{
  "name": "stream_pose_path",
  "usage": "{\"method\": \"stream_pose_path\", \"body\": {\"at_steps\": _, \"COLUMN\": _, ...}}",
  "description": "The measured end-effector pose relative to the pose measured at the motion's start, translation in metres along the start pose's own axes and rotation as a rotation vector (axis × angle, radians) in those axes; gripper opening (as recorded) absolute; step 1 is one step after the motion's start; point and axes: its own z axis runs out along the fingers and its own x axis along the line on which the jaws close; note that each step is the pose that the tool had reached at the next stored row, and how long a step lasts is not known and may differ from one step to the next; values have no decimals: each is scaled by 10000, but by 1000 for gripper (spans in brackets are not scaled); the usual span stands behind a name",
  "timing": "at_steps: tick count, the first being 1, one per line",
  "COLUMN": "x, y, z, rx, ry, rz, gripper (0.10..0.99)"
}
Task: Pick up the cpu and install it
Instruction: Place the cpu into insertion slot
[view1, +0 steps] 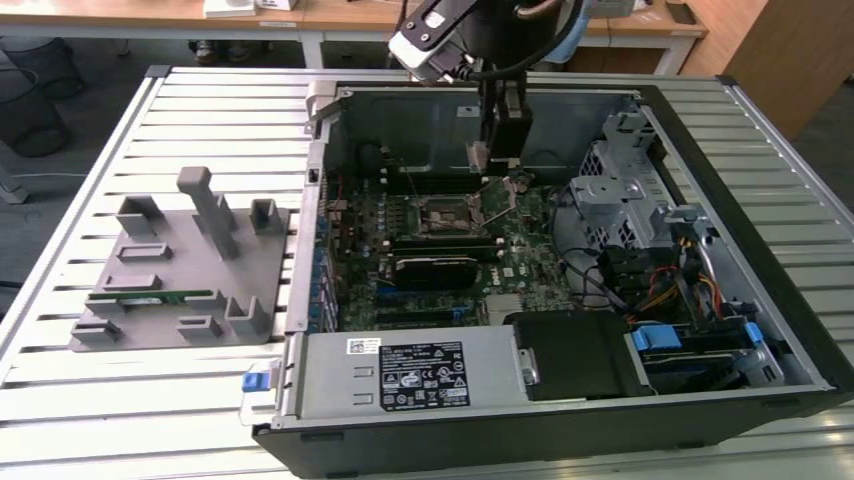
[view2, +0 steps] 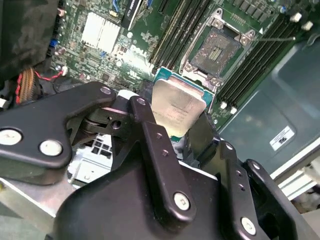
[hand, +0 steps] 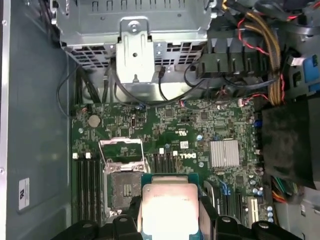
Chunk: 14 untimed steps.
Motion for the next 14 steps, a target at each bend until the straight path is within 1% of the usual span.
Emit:
{"method": "stream_pose_path", "body": {"at_steps": 3, "x": 1, "y": -14, "z": 53, "rx": -20, "ry": 33, "rz": -407, "gripper": 537}}
{"method": "stream_pose_path", "body": {"at_steps": 12, "x": 89, "y": -118, "z": 147, "rx": -29, "ry": 69, "rz": -494, "gripper": 537}}
{"method": "stream_pose_path", "body": {"at_steps": 14, "x": 98, "y": -120, "z": 172, "rx": 12, "ry": 71, "rz": -496, "gripper": 537}}
